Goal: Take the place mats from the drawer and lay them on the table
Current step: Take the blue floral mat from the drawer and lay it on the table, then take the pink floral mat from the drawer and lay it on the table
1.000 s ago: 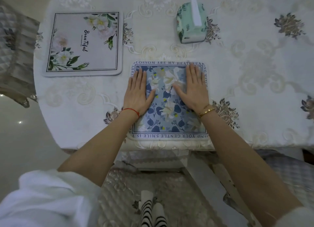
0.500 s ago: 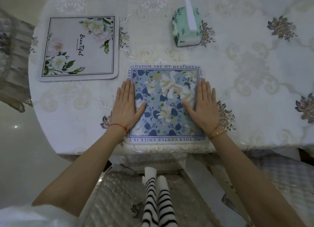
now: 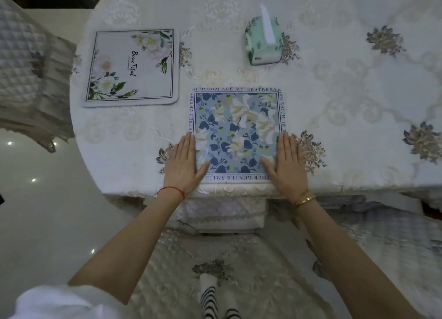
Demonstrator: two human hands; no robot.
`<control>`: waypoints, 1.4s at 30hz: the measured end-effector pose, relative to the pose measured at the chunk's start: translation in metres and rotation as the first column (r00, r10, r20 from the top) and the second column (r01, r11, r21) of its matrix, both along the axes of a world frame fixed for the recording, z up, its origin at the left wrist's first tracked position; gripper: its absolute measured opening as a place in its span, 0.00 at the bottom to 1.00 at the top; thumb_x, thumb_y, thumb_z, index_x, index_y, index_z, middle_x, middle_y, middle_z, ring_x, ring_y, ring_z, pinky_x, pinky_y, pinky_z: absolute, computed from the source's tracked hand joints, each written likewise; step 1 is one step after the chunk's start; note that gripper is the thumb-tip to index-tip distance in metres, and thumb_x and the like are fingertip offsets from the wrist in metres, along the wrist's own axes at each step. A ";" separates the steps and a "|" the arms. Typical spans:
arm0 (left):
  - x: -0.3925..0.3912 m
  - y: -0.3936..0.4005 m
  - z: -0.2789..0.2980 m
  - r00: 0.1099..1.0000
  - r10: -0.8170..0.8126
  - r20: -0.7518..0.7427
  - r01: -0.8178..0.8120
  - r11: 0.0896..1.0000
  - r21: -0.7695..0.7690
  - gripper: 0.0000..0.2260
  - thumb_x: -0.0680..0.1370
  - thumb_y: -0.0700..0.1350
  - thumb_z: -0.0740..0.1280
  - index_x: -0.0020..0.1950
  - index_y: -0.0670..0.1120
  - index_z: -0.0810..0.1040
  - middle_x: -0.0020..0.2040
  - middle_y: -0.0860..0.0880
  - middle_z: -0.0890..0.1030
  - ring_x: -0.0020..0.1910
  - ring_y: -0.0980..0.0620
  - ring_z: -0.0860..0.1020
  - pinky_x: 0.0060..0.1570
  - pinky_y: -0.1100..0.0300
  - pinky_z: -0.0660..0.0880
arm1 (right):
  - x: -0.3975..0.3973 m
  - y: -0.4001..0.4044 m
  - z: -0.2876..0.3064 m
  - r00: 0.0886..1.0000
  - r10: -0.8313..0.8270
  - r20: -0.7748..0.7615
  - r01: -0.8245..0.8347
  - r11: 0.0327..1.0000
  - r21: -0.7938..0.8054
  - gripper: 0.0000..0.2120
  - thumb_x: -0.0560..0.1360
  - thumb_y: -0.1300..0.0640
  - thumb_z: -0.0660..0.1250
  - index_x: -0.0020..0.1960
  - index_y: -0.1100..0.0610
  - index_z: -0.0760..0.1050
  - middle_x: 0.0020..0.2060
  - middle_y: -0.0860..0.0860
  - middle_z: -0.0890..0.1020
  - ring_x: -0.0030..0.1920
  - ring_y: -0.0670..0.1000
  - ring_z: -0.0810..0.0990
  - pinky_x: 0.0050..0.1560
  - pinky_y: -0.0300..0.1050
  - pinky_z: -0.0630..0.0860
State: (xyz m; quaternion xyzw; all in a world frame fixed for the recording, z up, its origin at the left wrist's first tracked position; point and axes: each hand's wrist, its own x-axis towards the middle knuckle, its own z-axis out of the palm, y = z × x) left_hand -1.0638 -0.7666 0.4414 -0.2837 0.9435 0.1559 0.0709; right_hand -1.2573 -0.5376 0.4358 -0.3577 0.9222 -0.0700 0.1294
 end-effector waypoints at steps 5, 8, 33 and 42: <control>0.029 0.010 0.029 0.991 0.025 -0.135 -0.019 0.999 0.043 0.35 0.78 0.59 0.61 0.78 0.42 0.54 0.77 0.42 0.61 0.76 0.44 0.59 0.76 0.50 0.54 | 0.014 0.024 0.016 0.999 -0.052 0.013 0.053 0.996 -0.066 0.38 0.79 0.36 0.50 0.79 0.59 0.50 0.79 0.56 0.53 0.79 0.56 0.49 0.78 0.55 0.47; 0.044 0.026 0.053 0.967 -0.015 -0.254 0.027 0.999 0.044 0.29 0.78 0.55 0.64 0.75 0.43 0.63 0.70 0.43 0.71 0.70 0.43 0.68 0.70 0.49 0.65 | 0.028 0.040 0.034 0.998 -0.051 0.034 0.055 0.990 -0.130 0.34 0.80 0.40 0.52 0.76 0.63 0.60 0.74 0.61 0.66 0.74 0.61 0.63 0.75 0.58 0.60; 0.152 0.080 0.156 0.701 -0.600 -0.385 0.658 0.752 0.025 0.14 0.78 0.47 0.66 0.62 0.44 0.77 0.55 0.45 0.81 0.53 0.46 0.78 0.53 0.55 0.72 | 0.340 0.178 0.148 0.742 -0.668 -0.056 0.599 0.698 -0.393 0.21 0.80 0.53 0.64 0.70 0.61 0.70 0.64 0.56 0.77 0.65 0.57 0.73 0.68 0.52 0.69; 0.169 0.152 0.172 0.370 -0.837 -0.404 0.918 0.395 0.023 0.14 0.78 0.49 0.65 0.61 0.46 0.77 0.55 0.48 0.81 0.54 0.47 0.79 0.53 0.53 0.75 | 0.518 0.208 0.146 0.383 -0.923 -0.038 0.847 0.368 -0.385 0.21 0.79 0.55 0.66 0.69 0.62 0.71 0.62 0.57 0.78 0.62 0.57 0.74 0.67 0.48 0.68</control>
